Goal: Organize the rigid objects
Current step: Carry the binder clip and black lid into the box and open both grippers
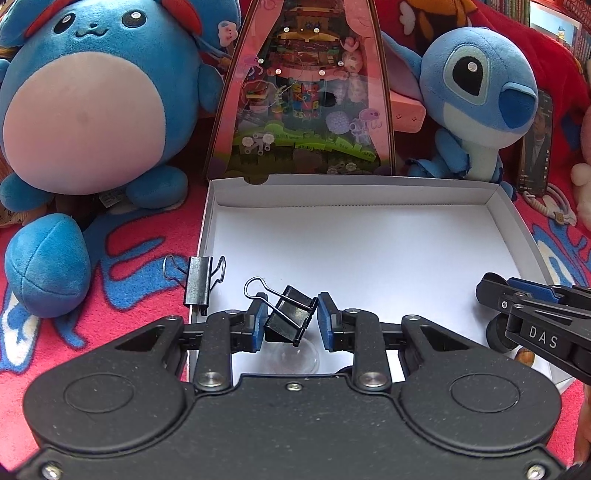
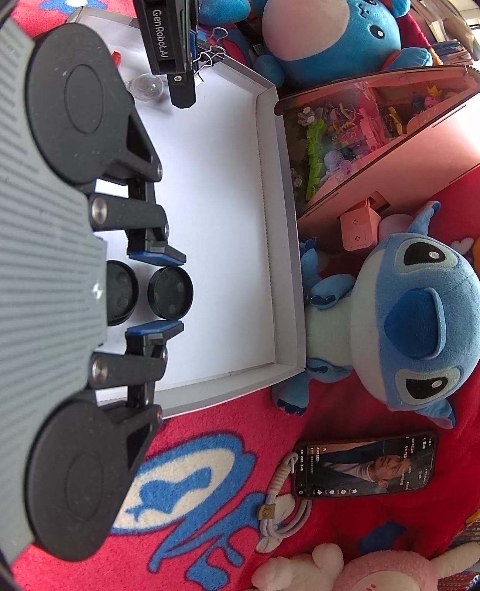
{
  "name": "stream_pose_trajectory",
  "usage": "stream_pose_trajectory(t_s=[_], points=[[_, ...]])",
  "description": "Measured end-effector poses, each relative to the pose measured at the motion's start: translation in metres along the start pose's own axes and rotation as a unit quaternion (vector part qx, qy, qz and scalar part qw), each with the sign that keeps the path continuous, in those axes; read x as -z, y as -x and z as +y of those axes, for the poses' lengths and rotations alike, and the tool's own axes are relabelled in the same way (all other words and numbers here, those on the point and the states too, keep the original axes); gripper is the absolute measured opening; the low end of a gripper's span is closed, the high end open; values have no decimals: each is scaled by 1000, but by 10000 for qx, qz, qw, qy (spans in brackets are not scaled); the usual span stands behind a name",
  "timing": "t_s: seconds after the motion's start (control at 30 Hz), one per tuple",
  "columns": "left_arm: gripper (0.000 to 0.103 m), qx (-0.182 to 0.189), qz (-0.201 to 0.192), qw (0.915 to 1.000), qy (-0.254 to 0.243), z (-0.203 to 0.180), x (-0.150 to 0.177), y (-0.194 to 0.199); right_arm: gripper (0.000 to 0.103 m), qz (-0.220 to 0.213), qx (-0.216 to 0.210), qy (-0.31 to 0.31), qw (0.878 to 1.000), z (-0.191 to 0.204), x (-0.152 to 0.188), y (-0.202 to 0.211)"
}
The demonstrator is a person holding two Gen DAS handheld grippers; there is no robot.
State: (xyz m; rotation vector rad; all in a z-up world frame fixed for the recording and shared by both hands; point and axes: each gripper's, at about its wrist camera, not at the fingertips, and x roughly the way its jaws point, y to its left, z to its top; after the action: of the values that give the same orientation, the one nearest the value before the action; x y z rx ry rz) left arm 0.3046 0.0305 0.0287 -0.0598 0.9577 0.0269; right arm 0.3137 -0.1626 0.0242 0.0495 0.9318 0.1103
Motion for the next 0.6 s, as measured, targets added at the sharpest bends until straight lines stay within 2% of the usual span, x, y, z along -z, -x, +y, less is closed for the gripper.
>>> stream_pose_trajectory(t_s=[0.4, 0.53, 0.6], points=[[30, -89, -87, 9999, -111, -3, 6, -3, 37, 42, 73, 77, 9999, 4, 4, -5], [43, -150, -141, 9996, -182, -4, 8, -4, 38, 14, 79, 113, 9999, 5, 6, -5], [46, -136, -132, 9997, -168, -3, 10, -3, 41, 3, 65, 65, 10000, 4, 6, -5]])
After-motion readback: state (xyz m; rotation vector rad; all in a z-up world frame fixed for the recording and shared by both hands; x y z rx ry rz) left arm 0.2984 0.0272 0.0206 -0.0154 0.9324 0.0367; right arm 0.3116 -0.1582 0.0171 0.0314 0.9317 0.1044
